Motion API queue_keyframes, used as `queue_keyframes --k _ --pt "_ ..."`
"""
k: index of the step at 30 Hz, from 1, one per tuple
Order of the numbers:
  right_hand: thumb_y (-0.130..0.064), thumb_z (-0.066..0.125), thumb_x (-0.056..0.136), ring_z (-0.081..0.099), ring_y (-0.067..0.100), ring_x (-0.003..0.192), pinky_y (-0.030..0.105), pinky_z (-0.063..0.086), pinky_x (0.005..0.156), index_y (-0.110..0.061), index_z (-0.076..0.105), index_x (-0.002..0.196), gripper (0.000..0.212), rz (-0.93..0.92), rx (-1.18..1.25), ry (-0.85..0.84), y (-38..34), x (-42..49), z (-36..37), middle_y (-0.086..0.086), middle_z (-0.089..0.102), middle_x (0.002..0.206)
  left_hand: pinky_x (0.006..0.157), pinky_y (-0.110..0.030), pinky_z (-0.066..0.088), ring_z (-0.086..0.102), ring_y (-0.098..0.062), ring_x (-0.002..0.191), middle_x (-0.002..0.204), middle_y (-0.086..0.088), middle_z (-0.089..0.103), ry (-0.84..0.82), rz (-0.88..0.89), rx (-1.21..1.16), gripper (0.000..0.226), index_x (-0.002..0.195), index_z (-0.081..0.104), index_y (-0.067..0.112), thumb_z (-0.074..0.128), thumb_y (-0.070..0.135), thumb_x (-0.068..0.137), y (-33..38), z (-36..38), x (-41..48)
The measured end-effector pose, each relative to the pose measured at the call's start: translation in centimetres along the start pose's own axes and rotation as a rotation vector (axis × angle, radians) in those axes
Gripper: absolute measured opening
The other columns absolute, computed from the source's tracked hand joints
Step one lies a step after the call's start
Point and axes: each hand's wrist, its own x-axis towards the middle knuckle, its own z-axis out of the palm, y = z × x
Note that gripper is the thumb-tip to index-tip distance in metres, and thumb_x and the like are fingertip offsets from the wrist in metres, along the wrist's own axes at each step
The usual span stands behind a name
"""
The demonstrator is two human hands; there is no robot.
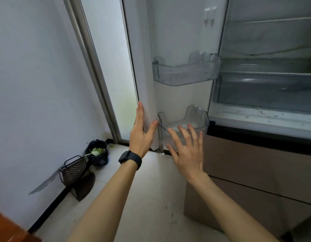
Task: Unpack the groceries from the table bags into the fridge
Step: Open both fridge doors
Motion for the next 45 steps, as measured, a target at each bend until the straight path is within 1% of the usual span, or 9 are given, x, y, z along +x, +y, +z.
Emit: queue_keyframes --k 4,8,16,21,25,30,36,41,45 --pt "-0.041 0.064 0.094 0.032 0.033 0.146 0.059 0.015 0.12 -0.028 0.046 0.145 0.055 0.005 0.021 0.055 -0.1 -0.1 0.4 0.008 0.048 0.145 0.115 -0.031 0.023 0.019 -0.011 0.15 0.164 0.013 0.015 -0.012 0.024 -0.001 0.083 0.147 -0.009 0.06 0.056 0.051 0.096 -0.2 -0.1 0.3" --pt "-0.043 0.063 0.095 0.034 0.033 0.144 0.061 0.021 0.118 -0.028 0.046 0.144 0.054 -0.015 0.043 0.01 0.0 0.3 0.1 0.006 0.047 0.142 0.117 -0.034 0.021 0.013 -0.009 0.151 0.164 0.017 0.01 0.012 0.048 0.008 0.081 0.149 -0.008 0.057 0.054 0.051 0.098 -0.2 0.0 0.1" --pt "-0.029 0.058 0.096 0.025 0.03 0.148 0.061 0.025 0.116 -0.033 0.03 0.154 0.064 -0.054 0.094 -0.354 0.8 1.6 -4.3 0.003 0.043 0.151 0.105 -0.048 0.042 0.045 -0.029 0.136 0.158 -0.009 0.032 0.046 -0.062 0.201 0.086 0.151 -0.013 0.05 0.054 0.05 0.097 1.9 0.3 -0.8" --pt "-0.019 0.051 0.098 0.02 0.021 0.151 0.051 0.022 0.121 -0.027 0.036 0.153 0.058 -0.032 0.298 -0.488 3.8 2.3 -9.2 0.003 0.035 0.159 0.11 -0.043 0.035 0.032 -0.032 0.14 0.155 -0.014 0.026 0.099 -0.234 0.244 0.079 0.158 0.014 0.024 0.061 0.029 0.094 4.7 0.9 -3.6" --pt "-0.024 0.051 0.099 0.017 0.012 0.151 0.046 0.019 0.123 -0.026 0.041 0.15 0.052 0.069 0.327 -0.453 7.4 0.3 -13.3 -0.004 0.037 0.158 0.109 -0.04 0.036 0.039 -0.03 0.133 0.145 -0.012 0.038 0.117 -0.115 0.223 0.06 0.147 0.041 0.018 0.064 0.024 0.091 7.9 3.2 -7.4" --pt "-0.029 0.051 0.101 0.014 0.002 0.15 0.038 0.016 0.124 -0.031 0.043 0.149 0.049 0.223 0.332 -0.41 11.9 -3.5 -18.4 -0.012 0.037 0.157 0.099 -0.027 0.037 0.046 -0.018 0.123 0.134 -0.001 0.049 -0.045 0.074 0.182 0.045 0.135 0.052 0.024 0.063 0.021 0.091 12.1 9.0 -10.0" --pt "-0.032 0.051 0.101 0.012 -0.005 0.145 0.025 0.011 0.118 -0.03 0.047 0.146 0.045 0.347 0.265 -0.38 18.1 -7.6 -22.8 -0.012 0.04 0.155 0.1 -0.023 0.033 0.044 -0.017 0.129 0.141 0.0 0.048 -0.299 0.113 0.125 0.049 0.14 0.048 0.027 0.06 0.024 0.093 15.5 17.5 -11.4" --pt "-0.033 0.052 0.101 0.015 -0.006 0.143 0.03 0.017 0.119 -0.033 0.046 0.145 0.044 0.482 0.212 -0.33 22.7 -9.2 -25.9 -0.016 0.04 0.152 0.104 -0.031 0.04 0.044 -0.016 0.13 0.141 0.001 0.049 -0.457 0.174 0.101 0.05 0.142 0.046 0.029 0.059 0.028 0.094 18.0 23.5 -11.5" --pt "-0.033 0.054 0.1 0.023 -0.002 0.144 0.032 0.022 0.12 -0.036 0.047 0.144 0.044 0.641 0.21 -0.267 26.5 -9.0 -27.1 -0.015 0.044 0.151 0.101 -0.027 0.036 0.043 -0.016 0.132 0.141 0.002 0.05 -0.563 0.169 0.024 0.048 0.141 0.046 0.03 0.059 0.03 0.095 20.7 28.7 -9.2"
